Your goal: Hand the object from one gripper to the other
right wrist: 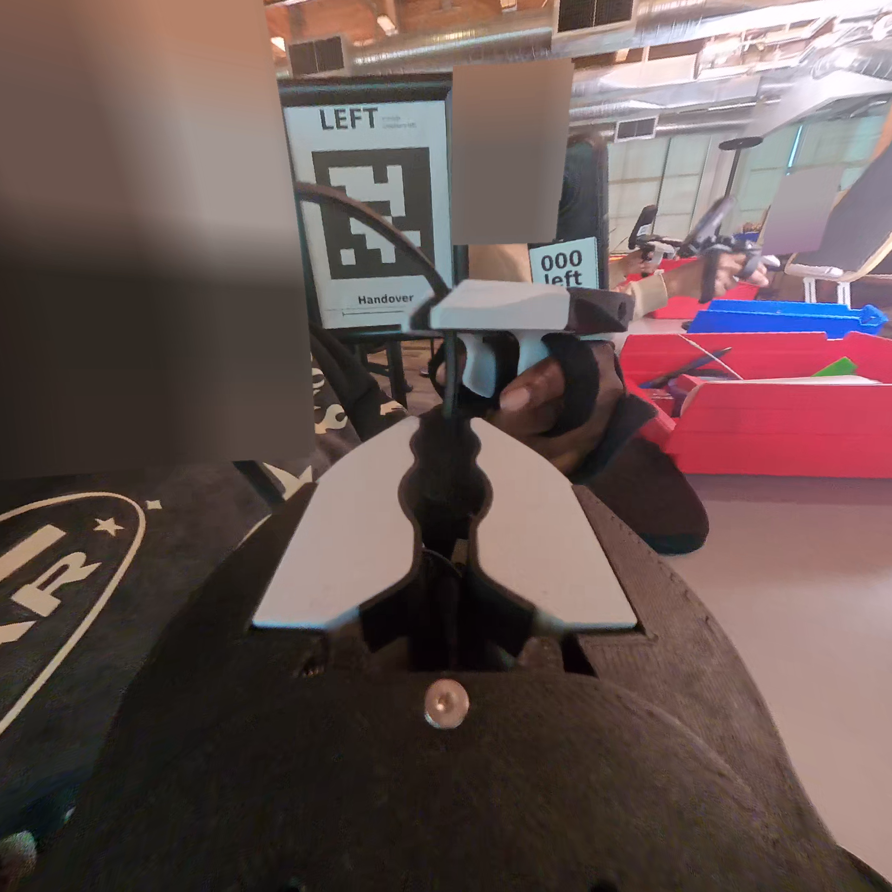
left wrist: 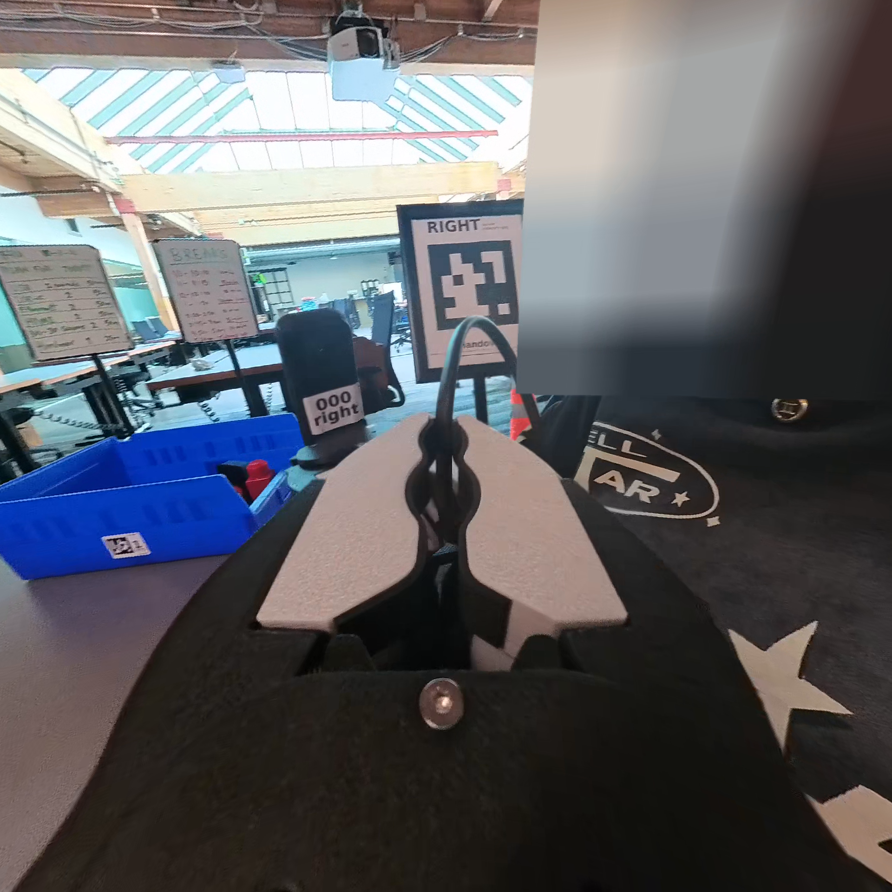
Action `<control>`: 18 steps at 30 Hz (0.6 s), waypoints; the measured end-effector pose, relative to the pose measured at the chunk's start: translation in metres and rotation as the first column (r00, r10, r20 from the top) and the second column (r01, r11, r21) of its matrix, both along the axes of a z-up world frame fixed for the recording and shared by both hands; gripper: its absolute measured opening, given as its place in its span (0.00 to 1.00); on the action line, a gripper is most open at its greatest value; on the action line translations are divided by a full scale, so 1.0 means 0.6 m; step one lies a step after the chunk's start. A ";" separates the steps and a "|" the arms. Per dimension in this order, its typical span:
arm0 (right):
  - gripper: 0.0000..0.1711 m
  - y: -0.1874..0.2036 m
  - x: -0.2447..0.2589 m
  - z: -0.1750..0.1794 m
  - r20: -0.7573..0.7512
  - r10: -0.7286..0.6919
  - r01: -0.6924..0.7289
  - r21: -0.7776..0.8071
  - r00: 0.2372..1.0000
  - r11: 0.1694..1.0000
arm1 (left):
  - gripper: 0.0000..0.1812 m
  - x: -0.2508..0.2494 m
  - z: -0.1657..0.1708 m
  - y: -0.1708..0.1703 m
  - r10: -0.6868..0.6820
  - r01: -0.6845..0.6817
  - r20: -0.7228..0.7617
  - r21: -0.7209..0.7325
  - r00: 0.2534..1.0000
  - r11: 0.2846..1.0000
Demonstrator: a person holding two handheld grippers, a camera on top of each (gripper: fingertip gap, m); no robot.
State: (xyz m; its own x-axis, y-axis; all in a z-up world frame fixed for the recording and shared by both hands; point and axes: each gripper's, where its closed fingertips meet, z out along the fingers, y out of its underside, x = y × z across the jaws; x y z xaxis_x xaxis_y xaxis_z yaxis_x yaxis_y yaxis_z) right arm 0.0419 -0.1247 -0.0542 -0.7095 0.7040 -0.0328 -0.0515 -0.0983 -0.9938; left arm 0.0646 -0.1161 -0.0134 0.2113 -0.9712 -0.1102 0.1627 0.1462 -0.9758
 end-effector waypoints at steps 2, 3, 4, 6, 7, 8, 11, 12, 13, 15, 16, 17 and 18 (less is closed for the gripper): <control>0.06 -0.002 -0.002 -0.005 0.002 -0.006 0.006 0.022 1.000 1.000 | 0.03 0.003 -0.001 -0.004 -0.023 0.023 0.002 -0.005 1.000 1.000; 0.04 -0.005 0.000 -0.006 0.006 0.009 -0.009 0.025 1.000 1.000 | 0.03 0.003 -0.002 -0.005 -0.027 0.027 0.000 -0.008 1.000 1.000; 0.03 -0.006 0.001 -0.006 0.018 0.015 -0.016 0.024 1.000 1.000 | 0.03 0.003 -0.002 -0.005 -0.030 0.030 0.001 -0.010 1.000 1.000; 0.03 0.001 -0.003 -0.002 0.025 -0.009 0.008 0.011 1.000 1.000 | 0.03 0.000 0.001 0.002 0.002 -0.002 0.015 -0.013 1.000 1.000; 0.03 0.010 -0.008 0.003 0.010 -0.046 0.046 0.000 0.999 0.999 | 0.06 -0.003 0.003 0.008 0.033 -0.033 0.020 -0.010 0.999 0.999; 0.03 0.021 -0.012 0.011 -0.023 -0.092 0.092 -0.007 0.995 0.996 | 0.10 -0.008 0.004 0.015 0.065 -0.065 0.022 -0.006 0.998 0.998; 0.03 0.060 -0.018 0.038 -0.214 -0.289 0.306 0.053 0.933 0.950 | 0.15 -0.023 0.007 0.031 0.139 -0.138 0.033 -0.014 0.990 0.990; 0.03 0.070 -0.016 0.047 -0.306 -0.344 0.390 0.101 0.888 0.915 | 0.15 -0.030 0.009 0.038 0.165 -0.163 0.047 -0.037 0.985 0.986; 0.02 0.079 -0.013 0.055 -0.405 -0.388 0.483 0.164 0.828 0.860 | 0.15 -0.038 0.012 0.048 0.192 -0.187 0.066 -0.078 0.979 0.979; 0.02 0.092 -0.006 0.068 -0.621 -0.409 0.683 0.296 0.669 0.668 | 0.14 -0.050 0.011 0.068 0.224 -0.197 0.101 -0.229 0.969 0.953; 0.02 0.091 -0.003 0.069 -0.716 -0.361 0.758 0.358 0.598 0.545 | 0.14 -0.051 0.007 0.075 0.212 -0.166 0.114 -0.321 0.971 0.932; 0.02 0.089 0.000 0.069 -0.787 -0.294 0.813 0.403 0.542 0.421 | 0.14 -0.048 0.002 0.077 0.183 -0.117 0.127 -0.408 0.975 0.906; 0.02 0.087 0.000 0.066 -0.835 -0.221 0.850 0.434 0.503 0.298 | 0.14 -0.041 -0.001 0.074 0.134 -0.049 0.146 -0.478 0.980 0.877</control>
